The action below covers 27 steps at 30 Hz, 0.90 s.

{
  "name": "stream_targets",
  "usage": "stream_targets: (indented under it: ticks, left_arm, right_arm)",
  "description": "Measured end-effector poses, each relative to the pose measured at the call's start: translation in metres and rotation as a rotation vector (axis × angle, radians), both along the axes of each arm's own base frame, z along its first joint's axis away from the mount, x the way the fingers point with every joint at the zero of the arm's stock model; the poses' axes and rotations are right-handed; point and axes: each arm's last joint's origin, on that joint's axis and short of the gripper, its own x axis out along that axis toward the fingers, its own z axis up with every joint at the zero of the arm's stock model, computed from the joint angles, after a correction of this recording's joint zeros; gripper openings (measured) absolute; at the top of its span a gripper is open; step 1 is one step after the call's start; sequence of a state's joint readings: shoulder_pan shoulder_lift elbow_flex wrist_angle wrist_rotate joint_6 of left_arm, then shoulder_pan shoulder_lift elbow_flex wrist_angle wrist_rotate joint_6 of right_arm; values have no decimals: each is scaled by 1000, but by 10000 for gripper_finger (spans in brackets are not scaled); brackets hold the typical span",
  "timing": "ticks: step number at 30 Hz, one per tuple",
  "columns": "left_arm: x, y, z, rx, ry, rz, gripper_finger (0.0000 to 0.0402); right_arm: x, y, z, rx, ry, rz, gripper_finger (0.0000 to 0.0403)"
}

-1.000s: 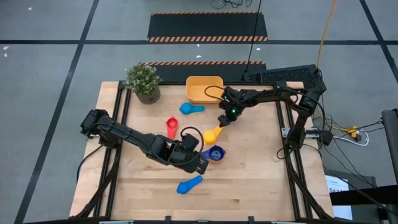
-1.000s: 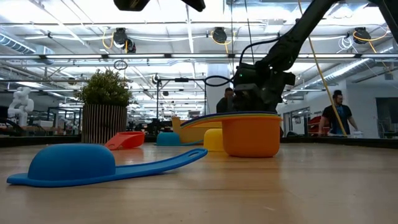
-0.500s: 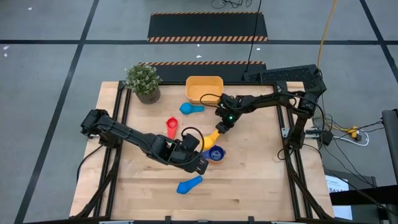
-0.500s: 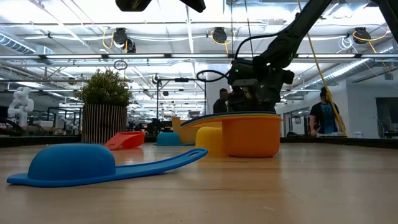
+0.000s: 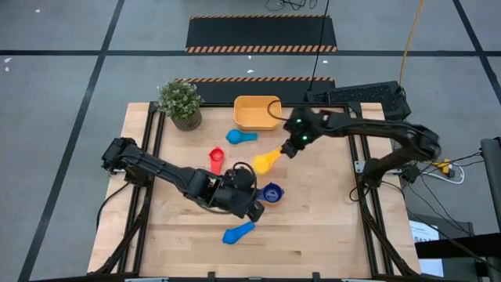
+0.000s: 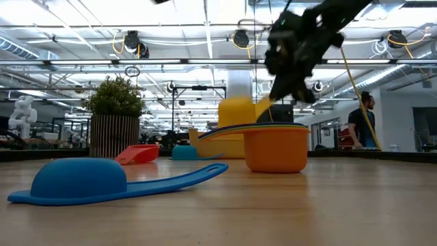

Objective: Nest measuring cups in basket
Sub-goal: Stack the yellow measuring cup on top of the dark blue measuring cup

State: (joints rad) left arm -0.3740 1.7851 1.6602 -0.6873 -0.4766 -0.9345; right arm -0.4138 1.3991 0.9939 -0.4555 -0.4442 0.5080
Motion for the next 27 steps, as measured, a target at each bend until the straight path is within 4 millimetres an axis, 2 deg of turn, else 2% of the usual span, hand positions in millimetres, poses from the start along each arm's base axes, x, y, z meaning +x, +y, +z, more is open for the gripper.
stream_targets:
  ticks: [5, 10, 17, 21, 27]
  left_arm:
    - [13, 10, 12, 195, -114, -40, 126]
    - [24, 26, 23, 346, -178, -97, 215]
    - [35, 51, 34, 661, -164, -164, 317]
    - [43, 69, 27, 721, -105, -160, 342]
    - [56, 88, 9, 750, -42, -225, 338]
  right_arm:
    - [-29, 20, 41, -45, -54, -130, 0]
    - [-51, 38, 69, -10, -140, -270, 0]
    - [-61, 55, 82, 94, -191, -311, 0]
    - [-59, 59, 84, 128, -214, -304, 0]
    - [-54, 58, 86, 144, -245, -306, 0]
